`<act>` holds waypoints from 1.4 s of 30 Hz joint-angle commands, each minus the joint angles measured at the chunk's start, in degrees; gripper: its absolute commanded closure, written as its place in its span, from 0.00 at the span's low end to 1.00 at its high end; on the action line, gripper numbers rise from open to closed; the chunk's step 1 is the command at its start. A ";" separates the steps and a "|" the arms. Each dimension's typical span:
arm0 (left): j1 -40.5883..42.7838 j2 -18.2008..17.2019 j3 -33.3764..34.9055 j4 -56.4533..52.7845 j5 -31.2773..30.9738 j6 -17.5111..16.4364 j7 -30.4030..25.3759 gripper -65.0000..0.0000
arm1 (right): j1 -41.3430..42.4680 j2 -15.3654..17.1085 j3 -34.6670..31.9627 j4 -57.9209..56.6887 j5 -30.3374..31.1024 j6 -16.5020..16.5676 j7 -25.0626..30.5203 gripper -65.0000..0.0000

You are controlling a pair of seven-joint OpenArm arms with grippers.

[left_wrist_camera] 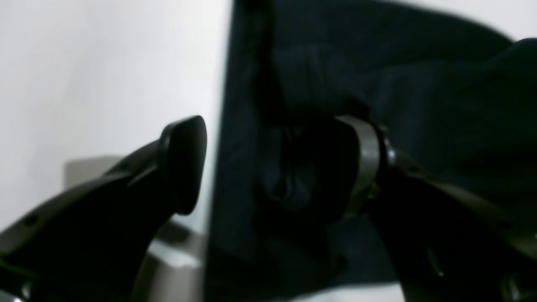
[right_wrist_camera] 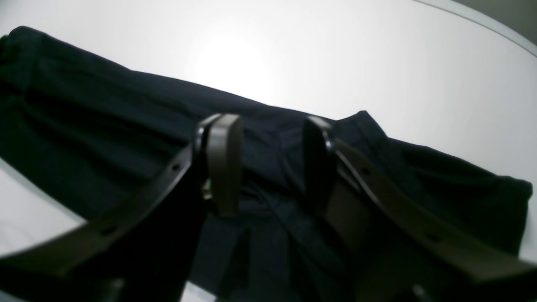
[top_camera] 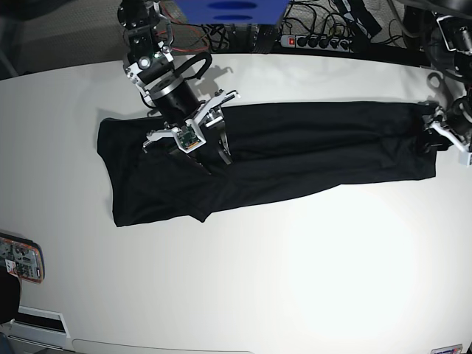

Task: Fold the T-shirt properly
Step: 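Pull the strip end with the right gripper, straightening the folded shirt, then grasp the strip end with the left gripper and fold it inward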

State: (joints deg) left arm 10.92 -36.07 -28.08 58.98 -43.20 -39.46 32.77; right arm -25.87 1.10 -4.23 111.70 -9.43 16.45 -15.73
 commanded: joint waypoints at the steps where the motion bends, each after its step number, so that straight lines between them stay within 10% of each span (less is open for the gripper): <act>1: 0.47 0.25 1.75 -0.12 2.10 0.03 4.19 0.34 | 0.15 -0.09 -0.03 1.14 0.60 -0.14 1.62 0.66; 4: 0.47 1.22 2.89 0.05 2.10 0.03 4.19 0.43 | 0.15 -0.09 0.05 1.14 0.60 -0.14 1.62 0.66; 10: 0.29 1.31 2.62 0.05 1.66 0.03 3.75 1.00 | 0.15 -0.09 0.05 1.14 0.60 -0.14 1.62 0.66; 31: -4.37 -7.84 -7.49 4.54 1.66 0.83 5.77 1.00 | -1.43 -0.09 0.05 1.22 0.60 -0.14 1.62 0.66; 42: -2.96 15.02 -12.76 38.47 2.10 4.43 25.12 1.00 | -1.43 -0.09 0.05 1.22 0.60 -0.14 1.53 0.66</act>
State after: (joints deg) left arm 8.80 -20.32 -40.66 95.81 -39.31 -34.85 59.59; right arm -27.51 1.08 -4.12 111.70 -9.45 16.27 -16.16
